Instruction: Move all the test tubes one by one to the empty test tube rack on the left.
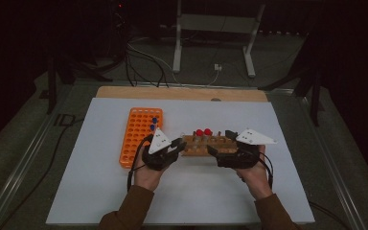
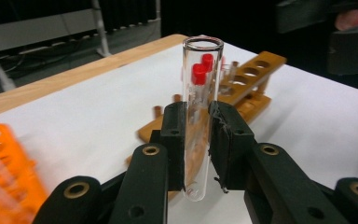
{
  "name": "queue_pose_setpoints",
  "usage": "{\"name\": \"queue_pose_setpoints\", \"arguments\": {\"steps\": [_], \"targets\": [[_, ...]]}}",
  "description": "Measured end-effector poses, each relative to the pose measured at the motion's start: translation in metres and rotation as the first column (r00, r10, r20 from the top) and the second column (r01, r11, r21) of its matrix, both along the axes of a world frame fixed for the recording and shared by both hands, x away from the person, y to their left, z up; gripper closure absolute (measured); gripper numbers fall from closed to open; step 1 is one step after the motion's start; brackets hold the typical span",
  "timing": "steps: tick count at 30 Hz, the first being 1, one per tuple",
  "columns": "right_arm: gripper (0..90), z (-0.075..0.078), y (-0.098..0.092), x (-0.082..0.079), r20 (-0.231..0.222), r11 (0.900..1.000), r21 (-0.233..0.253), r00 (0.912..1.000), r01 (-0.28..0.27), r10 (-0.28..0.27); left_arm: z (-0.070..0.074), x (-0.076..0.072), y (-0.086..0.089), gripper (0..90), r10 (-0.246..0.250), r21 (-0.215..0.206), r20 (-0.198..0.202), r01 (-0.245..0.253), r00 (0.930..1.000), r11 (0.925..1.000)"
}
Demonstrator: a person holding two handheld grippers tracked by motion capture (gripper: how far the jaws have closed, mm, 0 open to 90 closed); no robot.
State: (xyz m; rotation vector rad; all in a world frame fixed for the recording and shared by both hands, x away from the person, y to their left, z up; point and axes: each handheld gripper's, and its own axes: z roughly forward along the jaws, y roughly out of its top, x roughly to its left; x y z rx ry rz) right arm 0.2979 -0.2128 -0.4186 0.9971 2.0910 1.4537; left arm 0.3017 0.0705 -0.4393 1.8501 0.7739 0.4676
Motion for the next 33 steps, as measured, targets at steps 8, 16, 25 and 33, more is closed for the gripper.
{"name": "queue_pose_setpoints", "arguments": {"steps": [8,16,25,33], "targets": [[2.6,-0.004,-0.013,0.0,-0.007,0.999,0.001,0.999,0.044,-0.044,-0.001,0.005,0.027,76.5,0.065,-0.013,0.003,-0.065,0.9979,0.9978],[0.1,-0.004,-0.02,-0.002,-0.003,0.998,0.011,0.9979,0.065,-0.065,-0.004,0.009,0.044,76.5,0.111,0.009,0.019,-0.111,0.9937,0.9938],[0.1,-0.005,-0.022,-0.002,-0.008,0.998,0.016,0.9979,0.065,-0.065,-0.01,0.016,0.056,76.4,0.164,0.013,0.037,-0.164,0.9858,0.9863],[0.1,-0.006,-0.022,-0.002,-0.012,0.998,0.021,0.9984,0.056,-0.055,-0.02,0.028,0.059,76.4,0.199,0.041,0.018,-0.2,0.9798,0.979]]}}
